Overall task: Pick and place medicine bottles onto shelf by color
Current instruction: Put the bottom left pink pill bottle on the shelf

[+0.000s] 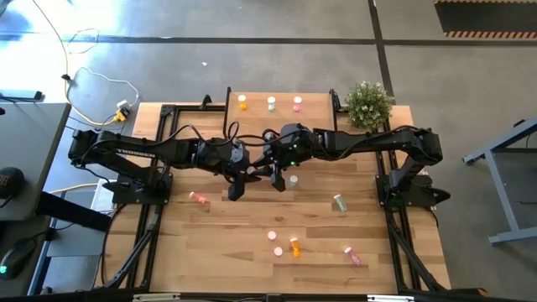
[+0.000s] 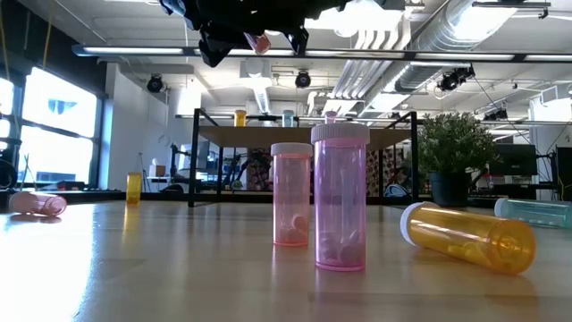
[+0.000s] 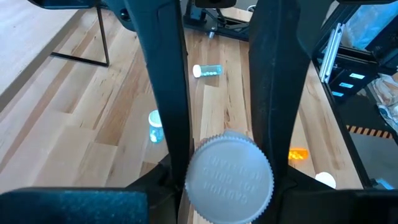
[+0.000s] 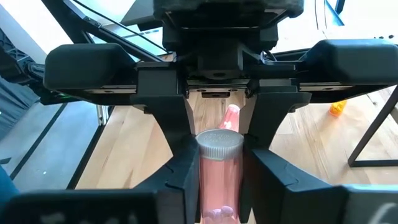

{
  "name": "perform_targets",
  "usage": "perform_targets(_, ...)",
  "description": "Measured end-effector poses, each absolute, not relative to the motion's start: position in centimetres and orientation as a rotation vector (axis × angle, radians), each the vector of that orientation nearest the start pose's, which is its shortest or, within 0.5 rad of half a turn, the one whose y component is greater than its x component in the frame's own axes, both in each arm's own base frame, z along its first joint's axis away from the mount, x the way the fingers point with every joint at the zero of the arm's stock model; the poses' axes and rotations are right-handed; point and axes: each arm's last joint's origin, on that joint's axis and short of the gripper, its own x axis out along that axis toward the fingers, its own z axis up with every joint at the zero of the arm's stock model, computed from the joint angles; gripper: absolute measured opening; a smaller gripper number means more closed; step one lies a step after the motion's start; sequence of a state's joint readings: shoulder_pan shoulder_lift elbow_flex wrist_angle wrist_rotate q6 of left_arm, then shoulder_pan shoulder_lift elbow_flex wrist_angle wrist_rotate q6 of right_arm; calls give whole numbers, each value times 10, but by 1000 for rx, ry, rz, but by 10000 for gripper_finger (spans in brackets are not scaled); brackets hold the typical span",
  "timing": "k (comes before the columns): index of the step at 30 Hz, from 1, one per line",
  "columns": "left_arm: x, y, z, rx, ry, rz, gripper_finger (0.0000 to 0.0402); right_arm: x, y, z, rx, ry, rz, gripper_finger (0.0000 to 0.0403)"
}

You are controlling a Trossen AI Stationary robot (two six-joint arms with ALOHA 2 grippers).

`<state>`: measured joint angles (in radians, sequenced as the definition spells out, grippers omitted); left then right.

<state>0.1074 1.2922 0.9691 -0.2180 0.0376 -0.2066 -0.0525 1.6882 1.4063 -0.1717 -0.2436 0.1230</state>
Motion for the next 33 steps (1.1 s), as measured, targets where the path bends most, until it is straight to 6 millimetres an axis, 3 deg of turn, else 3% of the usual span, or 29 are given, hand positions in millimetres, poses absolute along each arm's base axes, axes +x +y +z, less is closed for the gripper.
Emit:
perform_targets(21, 279, 29, 285, -241, 555, 128, 105, 389, -14, 312, 188, 465, 124, 89)
perform_targets(33, 278, 29, 285, -238, 563, 143, 155, 389, -15, 311, 184, 465, 91, 89)
